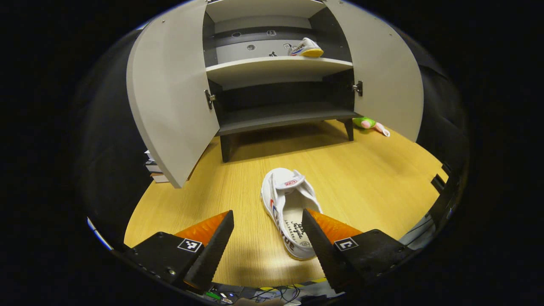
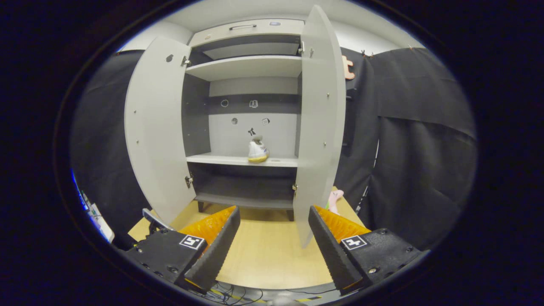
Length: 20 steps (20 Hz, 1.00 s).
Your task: Grab one shoe with the right hand and put it into the shoe cabinet, grab the other shoe with the left hand and put it into the shoe cabinet; then close the right door with the right hand and the left door with the left hand.
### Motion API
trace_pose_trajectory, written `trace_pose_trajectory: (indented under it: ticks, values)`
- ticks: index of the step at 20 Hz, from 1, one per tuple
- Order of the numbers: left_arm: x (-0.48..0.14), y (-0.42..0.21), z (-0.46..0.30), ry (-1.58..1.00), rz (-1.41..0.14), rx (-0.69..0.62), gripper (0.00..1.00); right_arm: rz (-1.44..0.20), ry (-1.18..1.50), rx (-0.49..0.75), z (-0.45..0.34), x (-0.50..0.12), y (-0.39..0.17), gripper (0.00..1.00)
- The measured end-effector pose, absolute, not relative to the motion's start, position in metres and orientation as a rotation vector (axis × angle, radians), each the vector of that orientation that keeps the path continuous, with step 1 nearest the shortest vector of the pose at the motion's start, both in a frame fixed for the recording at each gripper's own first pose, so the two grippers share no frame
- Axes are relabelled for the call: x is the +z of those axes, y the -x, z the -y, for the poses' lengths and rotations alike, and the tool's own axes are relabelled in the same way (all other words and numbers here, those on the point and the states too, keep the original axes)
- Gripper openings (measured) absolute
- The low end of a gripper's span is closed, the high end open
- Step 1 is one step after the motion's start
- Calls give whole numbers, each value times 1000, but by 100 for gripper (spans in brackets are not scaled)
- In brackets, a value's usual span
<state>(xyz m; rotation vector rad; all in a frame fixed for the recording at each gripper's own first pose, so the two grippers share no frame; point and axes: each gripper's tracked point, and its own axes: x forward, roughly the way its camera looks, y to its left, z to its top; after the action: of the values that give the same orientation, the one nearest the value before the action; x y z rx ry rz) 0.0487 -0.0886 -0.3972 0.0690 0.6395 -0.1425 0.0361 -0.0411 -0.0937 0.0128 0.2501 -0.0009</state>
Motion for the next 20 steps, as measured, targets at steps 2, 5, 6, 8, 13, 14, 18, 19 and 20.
trace_pose_trajectory:
  ticks: [2, 5, 6, 8, 13, 14, 18, 19, 20]
  values:
    - [-419, -65, 88, -62, -667, -140, 97, -274, -5, -1, 39, -102, -40, 100]
    - [-436, -95, 93, -68, -669, -154, 96, -305, 10, -8, 40, -114, -47, 100]
    - [-439, -105, 96, -74, -663, -154, 95, -313, 13, -10, 41, -118, -50, 100]
    - [-446, -122, 99, -76, -673, -153, 91, -340, 13, -4, 40, -128, -53, 100]
    - [-461, -134, 109, -47, -704, -159, 79, -344, -3, -4, 42, -131, -60, 100]
    - [-462, -136, 106, -70, -705, -148, 63, -336, 0, -2, 43, -128, -62, 100]
    - [-463, -136, 100, -128, -734, -114, 14, -295, 7, 25, 41, -113, -69, 100]
    - [-459, -135, 100, -130, -747, -106, 14, -276, 11, 35, 39, -108, -72, 100]
    - [-450, -135, 98, -120, -741, -96, 14, -265, 16, 53, 34, -102, -75, 100]
